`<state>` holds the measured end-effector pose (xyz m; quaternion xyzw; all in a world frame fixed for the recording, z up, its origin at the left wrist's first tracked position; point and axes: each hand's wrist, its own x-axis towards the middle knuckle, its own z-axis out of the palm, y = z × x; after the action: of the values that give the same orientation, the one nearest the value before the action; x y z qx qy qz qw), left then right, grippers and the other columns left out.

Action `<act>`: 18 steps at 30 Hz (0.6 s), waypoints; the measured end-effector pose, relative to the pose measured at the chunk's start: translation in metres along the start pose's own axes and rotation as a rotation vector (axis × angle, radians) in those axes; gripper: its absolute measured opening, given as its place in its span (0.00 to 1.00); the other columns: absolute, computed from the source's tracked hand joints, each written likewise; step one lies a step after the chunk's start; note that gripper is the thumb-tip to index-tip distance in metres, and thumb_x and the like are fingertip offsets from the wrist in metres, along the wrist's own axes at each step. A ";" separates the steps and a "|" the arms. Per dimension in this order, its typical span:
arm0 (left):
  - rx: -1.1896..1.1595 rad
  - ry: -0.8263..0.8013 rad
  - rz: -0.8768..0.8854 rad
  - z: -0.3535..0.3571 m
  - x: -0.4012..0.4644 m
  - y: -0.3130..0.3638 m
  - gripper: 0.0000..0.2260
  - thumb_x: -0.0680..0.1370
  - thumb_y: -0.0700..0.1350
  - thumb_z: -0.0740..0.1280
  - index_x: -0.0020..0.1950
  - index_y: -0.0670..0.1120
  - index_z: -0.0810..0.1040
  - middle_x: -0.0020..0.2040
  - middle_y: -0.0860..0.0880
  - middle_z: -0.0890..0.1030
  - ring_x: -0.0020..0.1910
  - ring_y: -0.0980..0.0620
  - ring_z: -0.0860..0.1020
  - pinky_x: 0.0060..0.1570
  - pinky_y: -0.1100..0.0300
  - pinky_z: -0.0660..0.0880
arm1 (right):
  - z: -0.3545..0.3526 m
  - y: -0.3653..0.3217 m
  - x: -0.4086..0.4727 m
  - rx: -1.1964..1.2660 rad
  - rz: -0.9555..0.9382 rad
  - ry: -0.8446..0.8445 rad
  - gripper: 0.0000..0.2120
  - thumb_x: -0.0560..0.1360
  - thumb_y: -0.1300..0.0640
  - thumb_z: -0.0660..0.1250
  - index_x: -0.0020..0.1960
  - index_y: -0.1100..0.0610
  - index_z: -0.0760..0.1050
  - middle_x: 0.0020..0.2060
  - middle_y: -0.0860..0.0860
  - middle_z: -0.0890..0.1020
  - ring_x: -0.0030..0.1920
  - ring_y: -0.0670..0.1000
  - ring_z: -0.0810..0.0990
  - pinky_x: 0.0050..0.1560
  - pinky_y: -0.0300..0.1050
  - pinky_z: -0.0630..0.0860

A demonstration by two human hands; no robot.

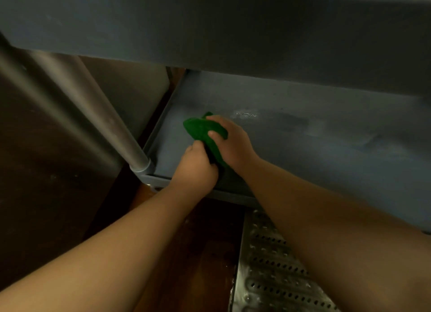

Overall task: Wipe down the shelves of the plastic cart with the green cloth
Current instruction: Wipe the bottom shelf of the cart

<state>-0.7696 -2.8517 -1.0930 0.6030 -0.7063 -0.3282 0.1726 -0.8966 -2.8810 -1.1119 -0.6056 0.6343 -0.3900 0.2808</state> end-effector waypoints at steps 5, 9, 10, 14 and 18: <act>-0.645 -0.054 -0.192 0.025 -0.001 0.054 0.14 0.76 0.45 0.63 0.59 0.41 0.73 0.49 0.41 0.81 0.47 0.46 0.80 0.47 0.52 0.76 | -0.049 0.003 -0.027 0.167 -0.021 0.109 0.17 0.77 0.61 0.68 0.66 0.53 0.76 0.61 0.49 0.80 0.60 0.45 0.76 0.62 0.37 0.72; -1.144 -0.133 -0.326 0.043 -0.020 0.100 0.18 0.83 0.50 0.55 0.68 0.43 0.73 0.60 0.40 0.80 0.57 0.45 0.80 0.56 0.49 0.78 | -0.099 0.010 -0.056 0.182 0.036 0.147 0.21 0.76 0.60 0.70 0.67 0.48 0.73 0.59 0.43 0.78 0.60 0.44 0.77 0.61 0.39 0.75; -1.171 -0.160 -0.342 0.049 -0.024 0.110 0.19 0.84 0.51 0.53 0.70 0.43 0.72 0.61 0.41 0.80 0.57 0.46 0.80 0.55 0.52 0.79 | -0.112 0.013 -0.065 0.183 0.062 0.132 0.23 0.76 0.59 0.70 0.69 0.47 0.71 0.58 0.42 0.77 0.59 0.43 0.77 0.59 0.38 0.75; -1.213 -0.328 -0.331 0.070 -0.041 0.140 0.23 0.81 0.61 0.53 0.62 0.45 0.76 0.50 0.46 0.84 0.49 0.49 0.82 0.48 0.52 0.80 | -0.151 0.031 -0.103 0.359 0.128 0.069 0.29 0.77 0.62 0.66 0.74 0.44 0.64 0.64 0.45 0.75 0.62 0.44 0.76 0.63 0.45 0.76; -1.190 -0.468 -0.331 0.089 -0.048 0.151 0.18 0.79 0.59 0.62 0.59 0.48 0.79 0.56 0.43 0.84 0.55 0.44 0.82 0.57 0.44 0.78 | -0.183 0.050 -0.139 0.519 0.073 -0.001 0.35 0.71 0.69 0.58 0.75 0.50 0.63 0.71 0.52 0.72 0.70 0.49 0.72 0.69 0.49 0.72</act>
<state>-0.9280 -2.7740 -1.0489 0.4181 -0.3212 -0.8071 0.2659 -1.0602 -2.7170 -1.0716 -0.4901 0.5344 -0.5288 0.4412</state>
